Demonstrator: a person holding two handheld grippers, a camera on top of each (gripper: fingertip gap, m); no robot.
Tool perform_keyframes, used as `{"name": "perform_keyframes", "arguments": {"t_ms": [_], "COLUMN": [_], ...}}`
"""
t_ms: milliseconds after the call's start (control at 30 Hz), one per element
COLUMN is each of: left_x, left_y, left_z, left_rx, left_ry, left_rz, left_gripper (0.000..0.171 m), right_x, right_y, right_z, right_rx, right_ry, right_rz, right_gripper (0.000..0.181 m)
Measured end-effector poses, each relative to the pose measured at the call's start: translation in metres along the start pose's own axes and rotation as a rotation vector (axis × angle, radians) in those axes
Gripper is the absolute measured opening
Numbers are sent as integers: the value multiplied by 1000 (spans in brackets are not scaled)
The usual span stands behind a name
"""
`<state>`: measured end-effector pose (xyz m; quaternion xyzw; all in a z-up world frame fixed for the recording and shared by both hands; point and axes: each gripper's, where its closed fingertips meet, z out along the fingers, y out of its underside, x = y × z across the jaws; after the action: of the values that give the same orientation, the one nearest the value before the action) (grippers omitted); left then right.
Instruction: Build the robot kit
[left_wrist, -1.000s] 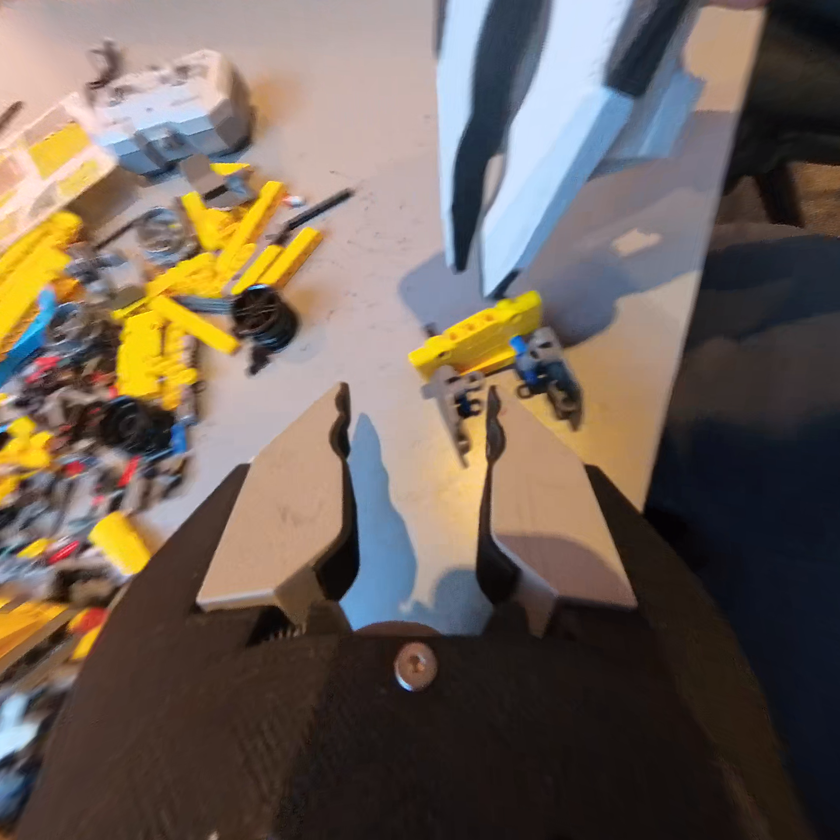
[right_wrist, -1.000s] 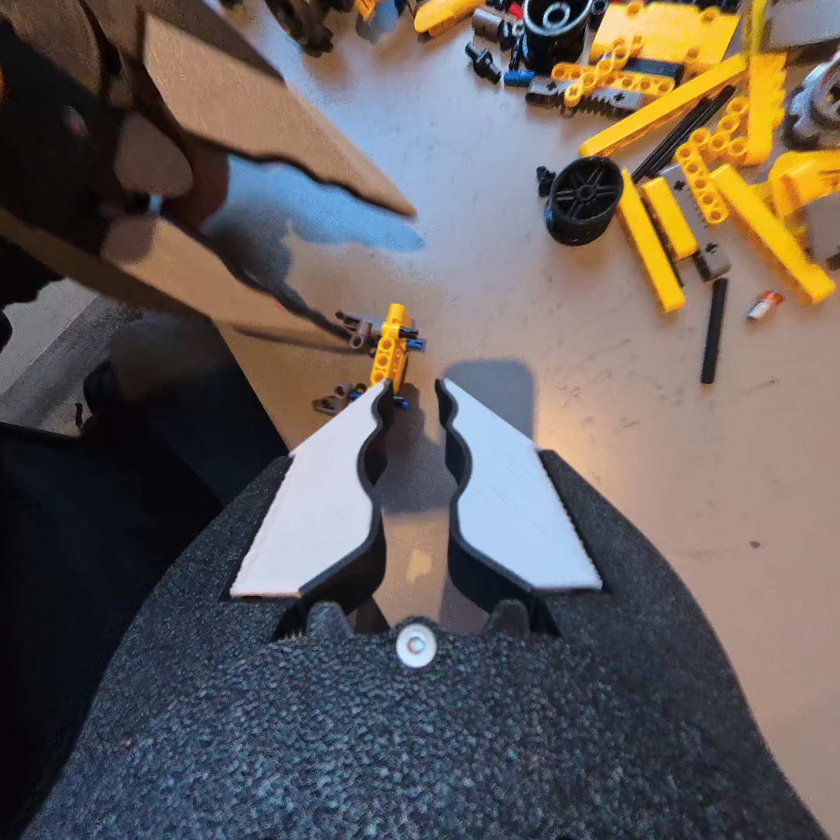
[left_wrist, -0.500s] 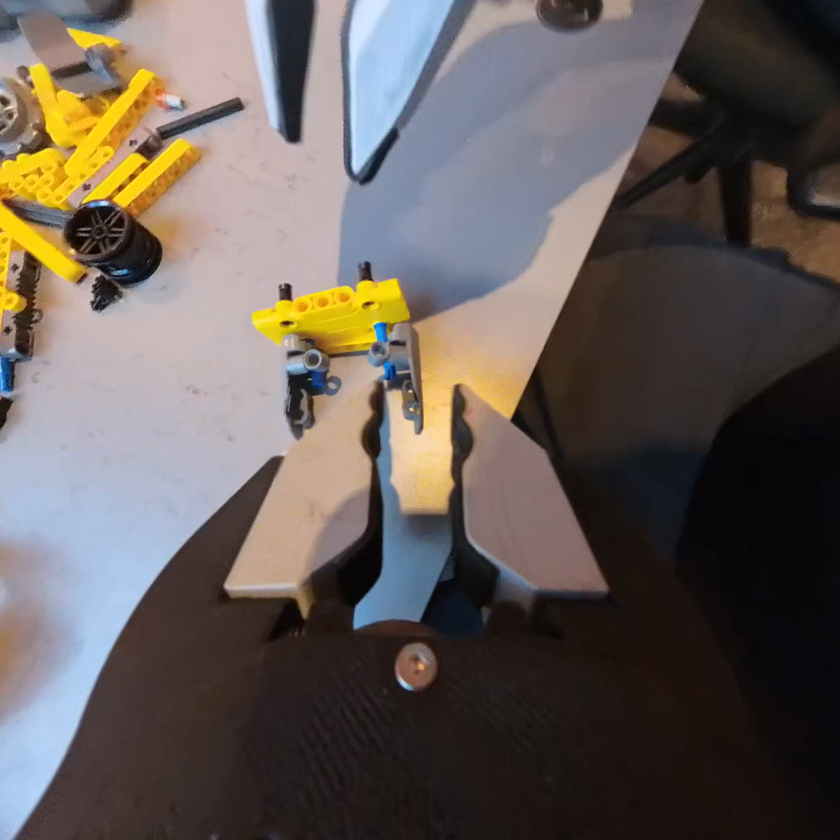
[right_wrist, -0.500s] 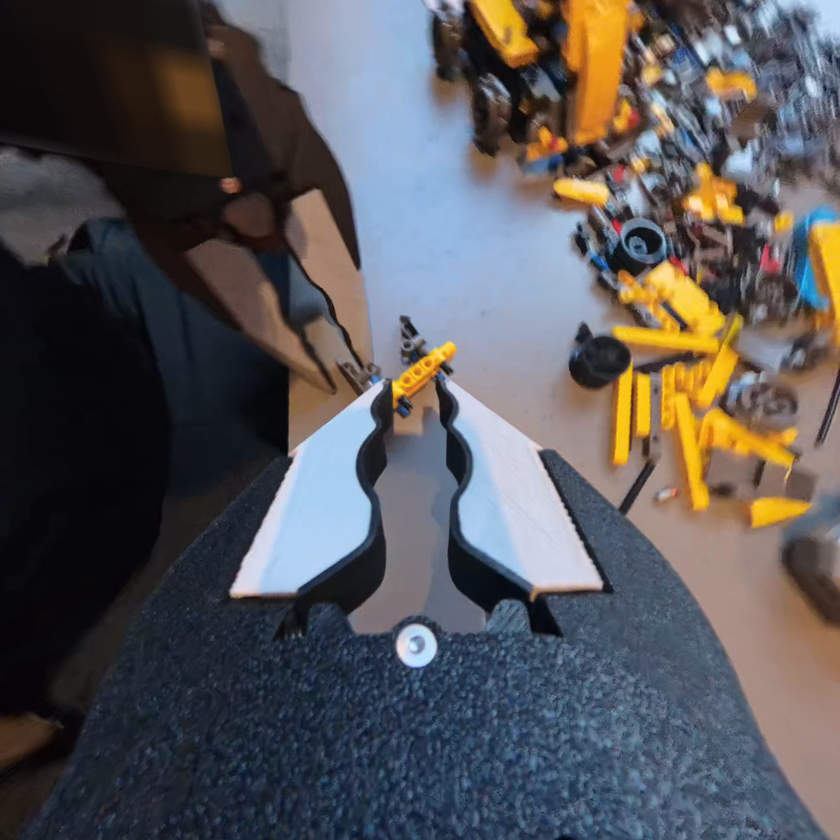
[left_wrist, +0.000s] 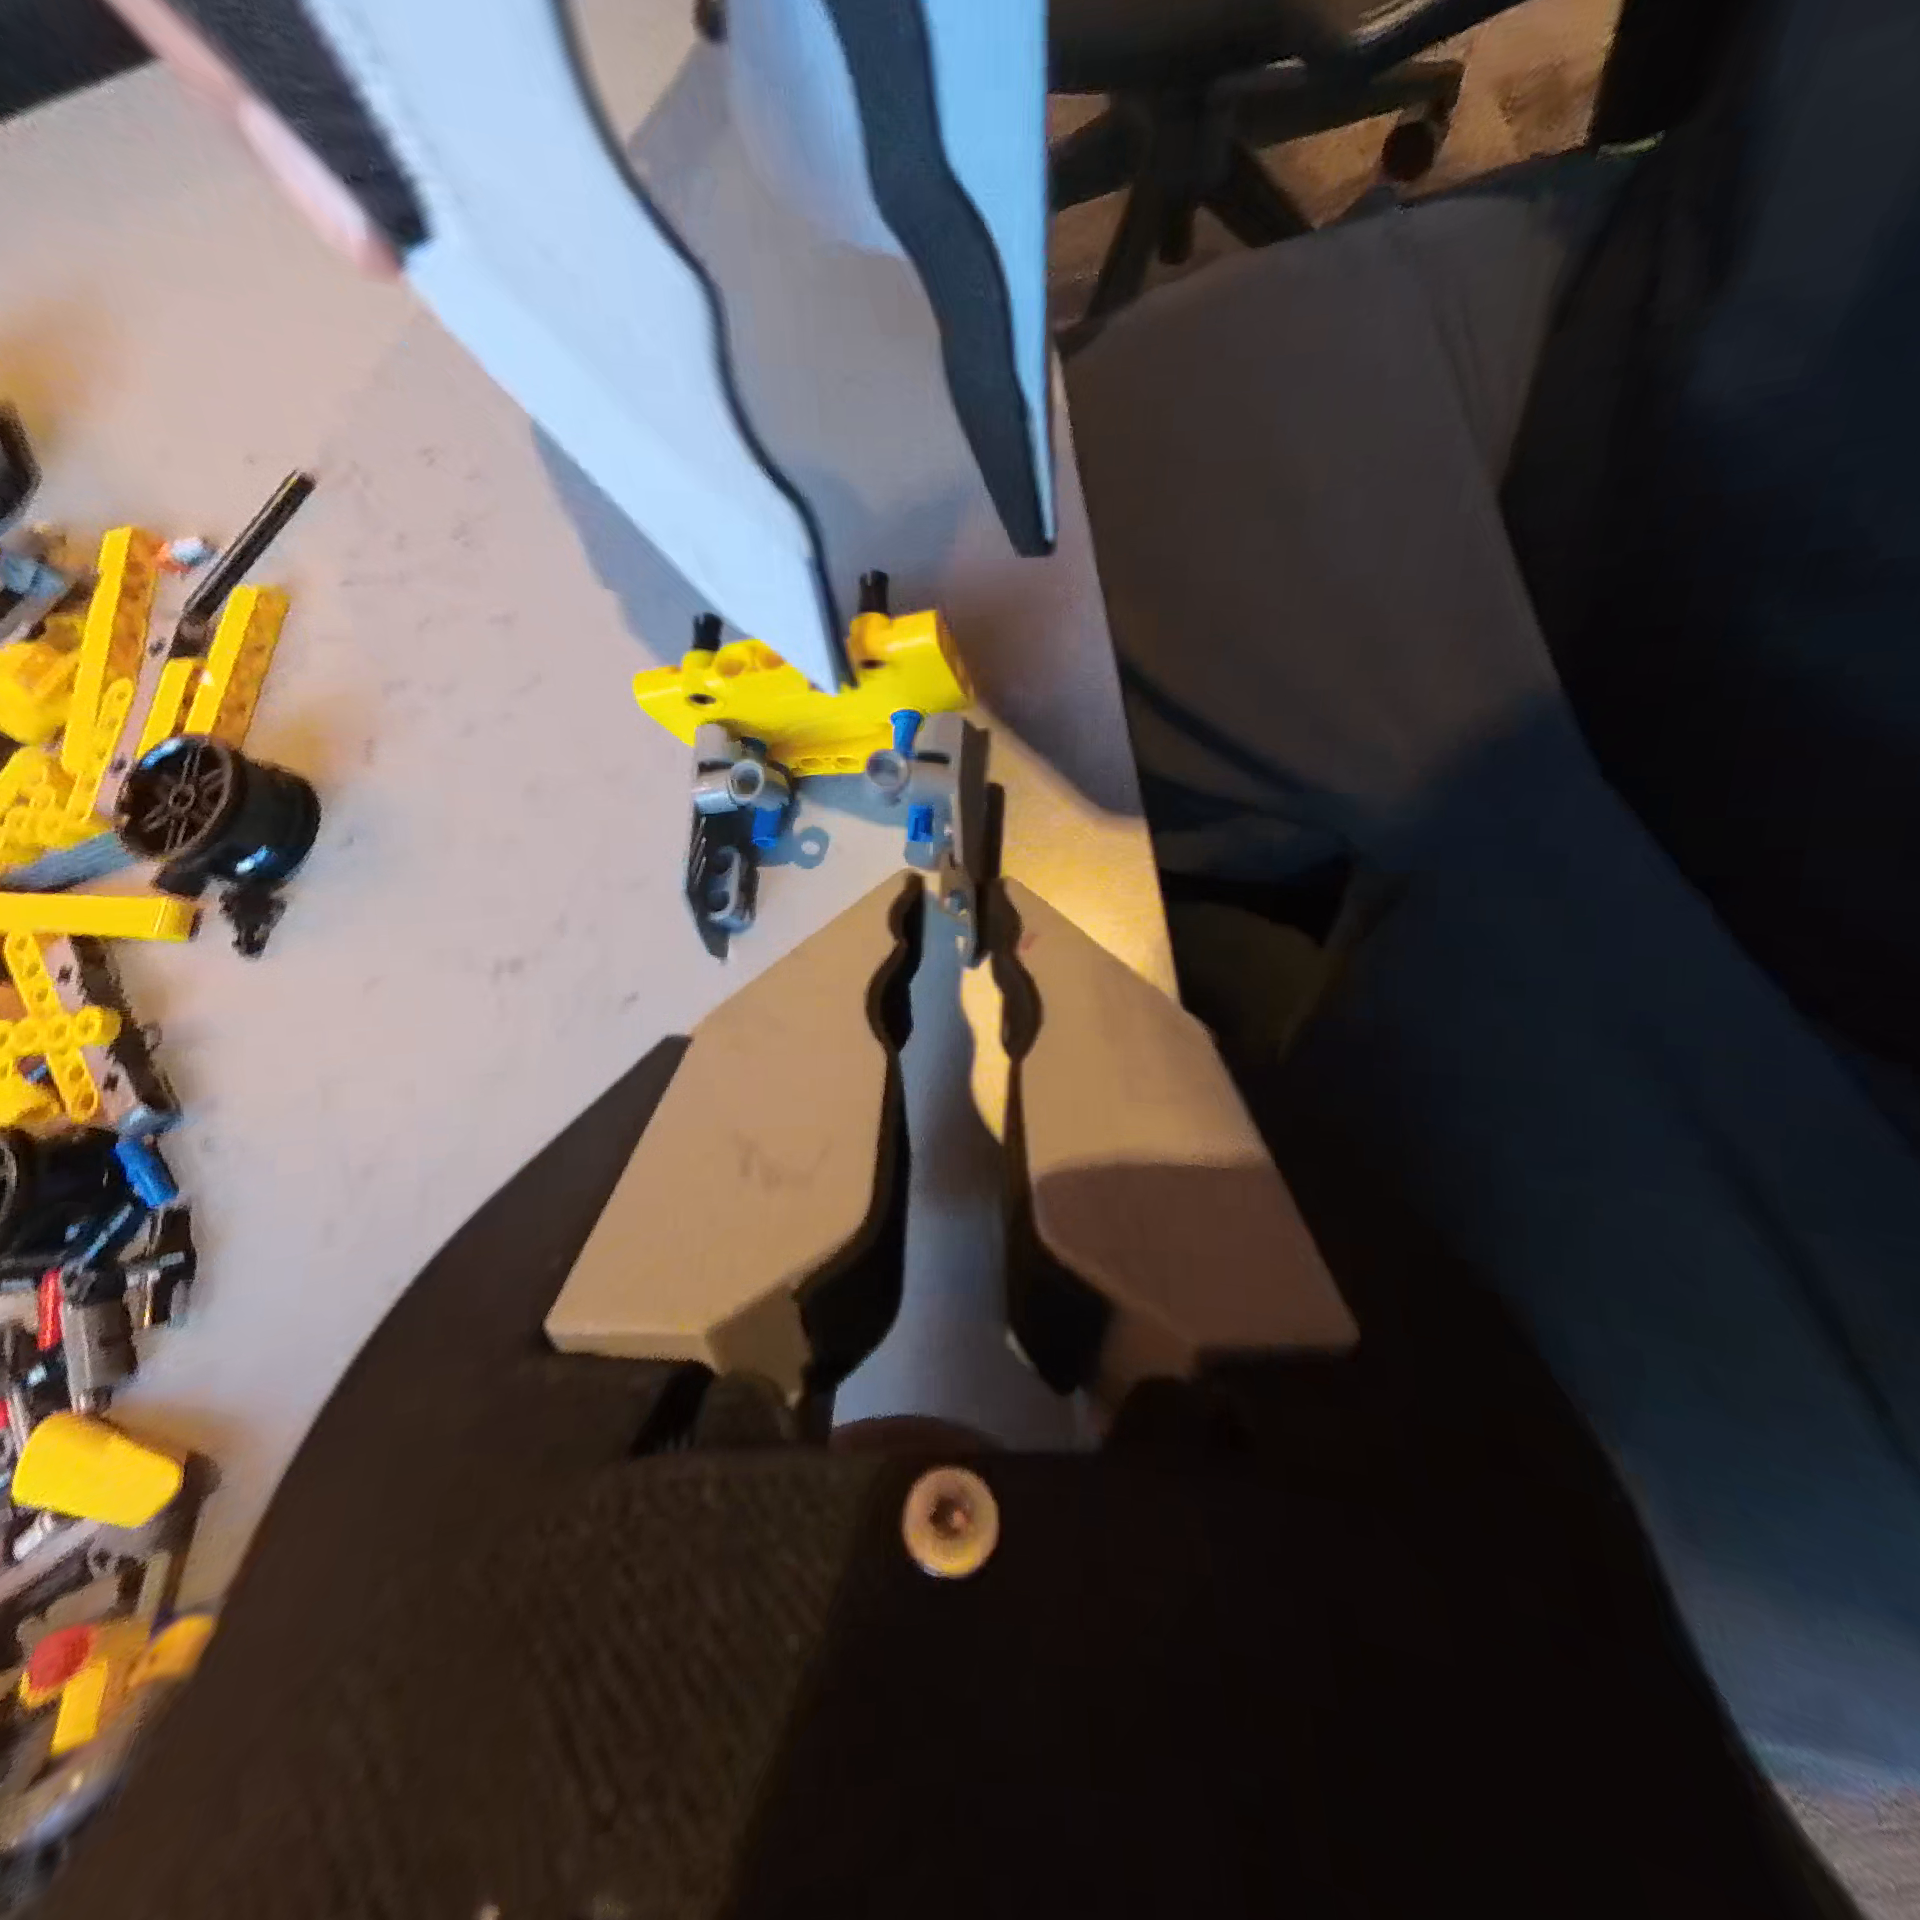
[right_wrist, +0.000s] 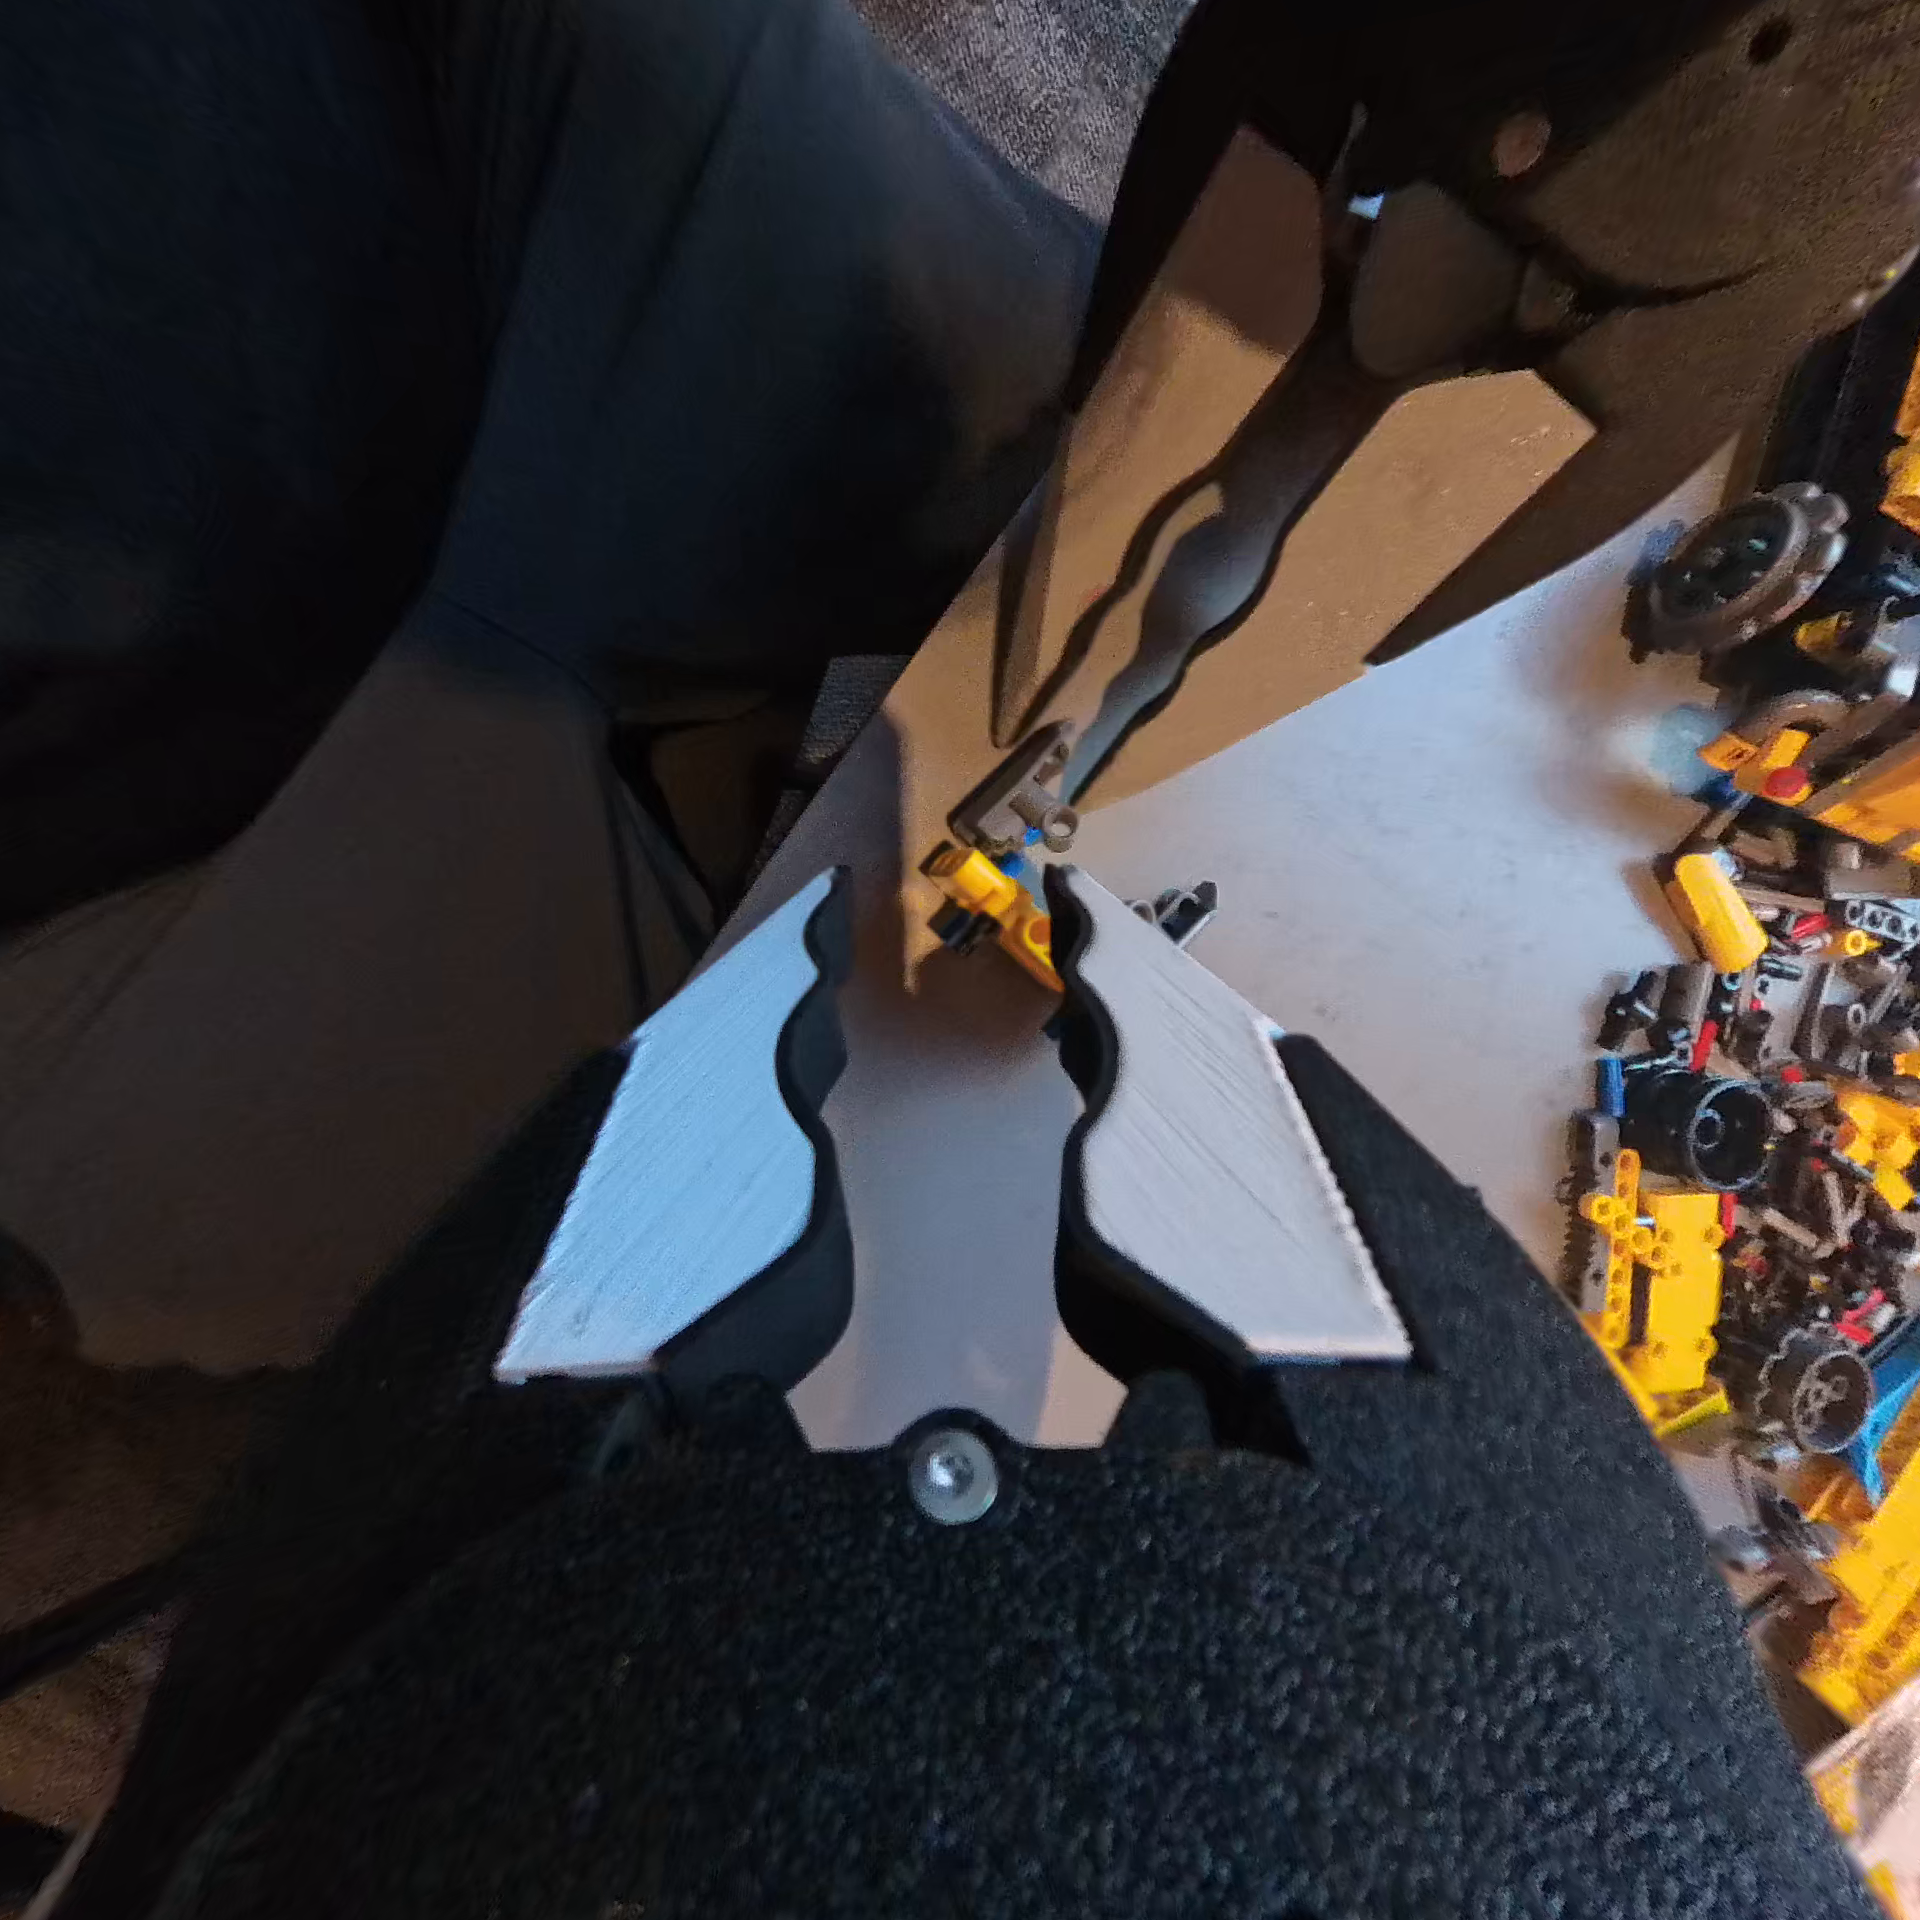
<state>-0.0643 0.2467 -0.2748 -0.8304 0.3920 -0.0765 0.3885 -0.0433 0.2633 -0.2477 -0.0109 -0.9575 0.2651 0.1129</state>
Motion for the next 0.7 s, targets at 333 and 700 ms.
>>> {"name": "perform_keyframes", "arguments": {"t_ms": [333, 700], "left_x": [3, 6], "left_y": [-17, -4], "left_z": [6, -6], "left_rx": [22, 76], "left_ry": [-12, 102], "left_rz": [-104, 109], "left_gripper": [7, 0], "right_x": [8, 10], "right_y": [8, 3], "right_z": [-2, 7], "right_rx": [-55, -29], "right_ry": [-57, -77], "right_rz": [-124, -190], "right_gripper": [34, 23]}}
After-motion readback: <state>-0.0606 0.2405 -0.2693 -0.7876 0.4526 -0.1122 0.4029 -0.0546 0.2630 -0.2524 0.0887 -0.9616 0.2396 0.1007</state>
